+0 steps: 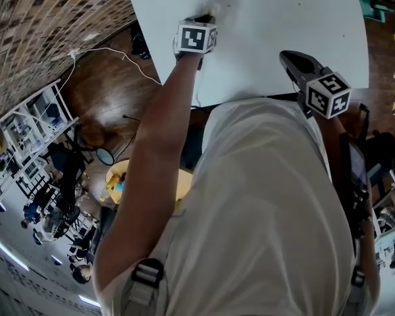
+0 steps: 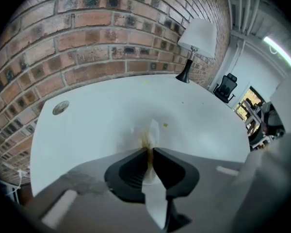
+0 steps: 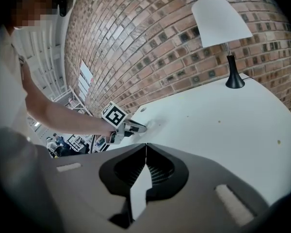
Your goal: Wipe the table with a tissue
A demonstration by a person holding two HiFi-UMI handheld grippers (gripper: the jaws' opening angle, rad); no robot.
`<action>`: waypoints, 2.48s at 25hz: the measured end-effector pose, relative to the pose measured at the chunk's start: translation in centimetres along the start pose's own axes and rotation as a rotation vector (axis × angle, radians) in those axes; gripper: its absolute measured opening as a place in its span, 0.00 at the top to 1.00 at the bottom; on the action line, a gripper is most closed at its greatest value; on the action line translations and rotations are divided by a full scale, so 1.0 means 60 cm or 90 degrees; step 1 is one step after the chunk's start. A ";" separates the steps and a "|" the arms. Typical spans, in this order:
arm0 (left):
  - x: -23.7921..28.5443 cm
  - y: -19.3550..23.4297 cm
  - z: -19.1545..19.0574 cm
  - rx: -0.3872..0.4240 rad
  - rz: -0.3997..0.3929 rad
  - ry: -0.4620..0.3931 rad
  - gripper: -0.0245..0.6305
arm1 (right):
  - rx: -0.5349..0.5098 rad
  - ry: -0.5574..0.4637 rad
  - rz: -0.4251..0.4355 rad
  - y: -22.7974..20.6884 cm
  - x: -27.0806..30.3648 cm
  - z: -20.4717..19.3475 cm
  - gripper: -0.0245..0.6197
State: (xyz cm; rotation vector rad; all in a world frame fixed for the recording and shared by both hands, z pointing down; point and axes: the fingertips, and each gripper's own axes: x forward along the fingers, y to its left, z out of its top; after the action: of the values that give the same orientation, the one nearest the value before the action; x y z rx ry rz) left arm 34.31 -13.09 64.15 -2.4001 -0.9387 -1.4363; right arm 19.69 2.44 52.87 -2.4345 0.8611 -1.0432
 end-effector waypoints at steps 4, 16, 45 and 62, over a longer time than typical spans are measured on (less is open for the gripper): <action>-0.016 -0.029 -0.031 -0.025 -0.057 0.004 0.89 | 0.001 -0.015 -0.005 0.014 0.015 0.009 0.95; -0.084 0.035 -0.127 -0.027 -0.004 -0.020 0.89 | 0.009 -0.046 -0.023 0.086 0.045 0.004 0.95; -0.075 0.048 -0.056 -0.196 0.149 -0.091 0.88 | 0.022 -0.011 0.040 -0.053 -0.030 0.009 0.95; 0.017 0.032 0.049 -0.182 0.145 -0.064 0.88 | 0.059 -0.029 0.009 -0.135 -0.074 0.016 0.95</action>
State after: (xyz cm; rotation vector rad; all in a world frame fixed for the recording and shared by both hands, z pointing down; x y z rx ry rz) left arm 37.90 -12.80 63.80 -2.6995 -0.4821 -1.4599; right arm 21.17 11.50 54.16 -2.3624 0.7962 -0.9961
